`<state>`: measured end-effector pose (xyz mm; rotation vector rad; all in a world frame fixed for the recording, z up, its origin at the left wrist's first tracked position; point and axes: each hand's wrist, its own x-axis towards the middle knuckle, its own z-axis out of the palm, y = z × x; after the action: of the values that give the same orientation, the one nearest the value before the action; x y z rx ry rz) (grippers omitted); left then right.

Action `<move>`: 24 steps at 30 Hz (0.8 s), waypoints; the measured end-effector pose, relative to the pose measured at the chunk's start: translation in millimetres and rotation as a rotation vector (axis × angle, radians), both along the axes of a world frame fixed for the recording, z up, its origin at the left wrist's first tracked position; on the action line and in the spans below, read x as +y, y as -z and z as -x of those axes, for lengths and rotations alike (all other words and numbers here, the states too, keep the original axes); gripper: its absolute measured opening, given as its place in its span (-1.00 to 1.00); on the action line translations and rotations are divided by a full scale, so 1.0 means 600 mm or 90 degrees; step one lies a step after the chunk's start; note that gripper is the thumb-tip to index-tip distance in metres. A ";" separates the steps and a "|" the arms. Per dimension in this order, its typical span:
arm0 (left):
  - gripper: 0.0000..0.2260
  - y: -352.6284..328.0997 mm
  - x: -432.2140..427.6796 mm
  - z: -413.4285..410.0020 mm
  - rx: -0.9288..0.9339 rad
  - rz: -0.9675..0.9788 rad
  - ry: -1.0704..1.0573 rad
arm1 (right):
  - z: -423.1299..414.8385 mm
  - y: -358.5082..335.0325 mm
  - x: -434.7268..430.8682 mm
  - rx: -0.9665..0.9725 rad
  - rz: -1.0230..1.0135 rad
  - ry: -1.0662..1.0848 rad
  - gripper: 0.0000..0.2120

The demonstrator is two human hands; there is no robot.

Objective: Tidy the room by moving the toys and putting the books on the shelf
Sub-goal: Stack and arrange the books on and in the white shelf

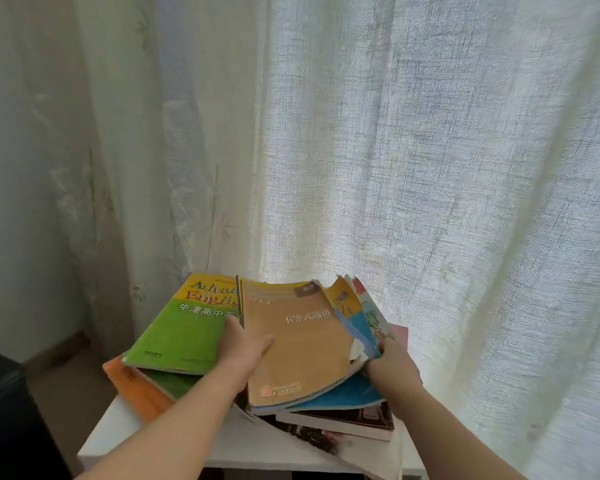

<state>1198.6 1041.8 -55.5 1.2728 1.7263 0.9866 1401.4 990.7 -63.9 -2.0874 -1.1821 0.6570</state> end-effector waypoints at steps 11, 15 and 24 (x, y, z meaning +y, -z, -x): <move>-0.64 -0.001 -0.004 -0.049 0.102 0.099 0.131 | -0.016 -0.032 -0.018 0.469 -0.086 -0.114 -0.84; -0.58 -0.018 -0.008 -0.062 -0.004 0.054 0.035 | -0.014 -0.044 -0.029 0.341 -0.120 -0.169 -0.68; -0.84 -0.084 -0.021 -0.041 -0.224 -0.325 0.003 | 0.015 -0.085 -0.017 0.322 -0.405 -0.141 -0.73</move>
<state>1223.3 1029.3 -4.9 1.3051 1.2392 1.6105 1392.6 980.6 -12.8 -1.1859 -1.1359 0.7319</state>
